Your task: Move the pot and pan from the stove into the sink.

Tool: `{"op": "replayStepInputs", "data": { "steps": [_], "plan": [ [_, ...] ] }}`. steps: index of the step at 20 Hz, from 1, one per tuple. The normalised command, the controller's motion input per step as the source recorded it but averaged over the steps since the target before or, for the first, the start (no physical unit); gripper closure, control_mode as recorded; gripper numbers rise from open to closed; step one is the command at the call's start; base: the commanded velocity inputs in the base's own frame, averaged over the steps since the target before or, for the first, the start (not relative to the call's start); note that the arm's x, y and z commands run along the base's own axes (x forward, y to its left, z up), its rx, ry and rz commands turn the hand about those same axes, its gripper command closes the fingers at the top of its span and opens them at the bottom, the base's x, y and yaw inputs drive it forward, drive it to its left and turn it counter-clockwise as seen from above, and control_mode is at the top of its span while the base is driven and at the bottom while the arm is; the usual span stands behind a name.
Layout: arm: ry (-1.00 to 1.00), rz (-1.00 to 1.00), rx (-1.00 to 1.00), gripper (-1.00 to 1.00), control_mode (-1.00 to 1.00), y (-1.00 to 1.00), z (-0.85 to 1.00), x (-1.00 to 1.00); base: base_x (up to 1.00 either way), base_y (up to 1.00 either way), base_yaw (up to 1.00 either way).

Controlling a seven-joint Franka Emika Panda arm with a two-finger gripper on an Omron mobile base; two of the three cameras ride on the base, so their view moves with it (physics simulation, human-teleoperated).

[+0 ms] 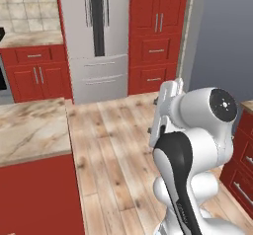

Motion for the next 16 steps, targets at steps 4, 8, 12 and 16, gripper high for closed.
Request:
{"op": "replayStepInputs", "data": {
  "steps": [4, 8, 12, 16],
  "plan": [
    [0.00, 0.00, 0.00, -1.00, 1.00, 0.00, 0.00, 0.00, 0.17, -0.80, 0.02],
    [0.00, 0.00, 0.00, -1.00, 1.00, 0.00, 0.00, 0.00, 0.14, -0.86, 0.01],
    [0.00, 0.00, 0.00, -1.00, 1.00, 0.00, 0.00, 0.00, 0.01, -0.46, -0.03],
    [0.00, 0.00, 0.00, -1.00, 1.00, 0.00, 0.00, 0.00, 0.19, 0.01, 0.00]
  ]
}}
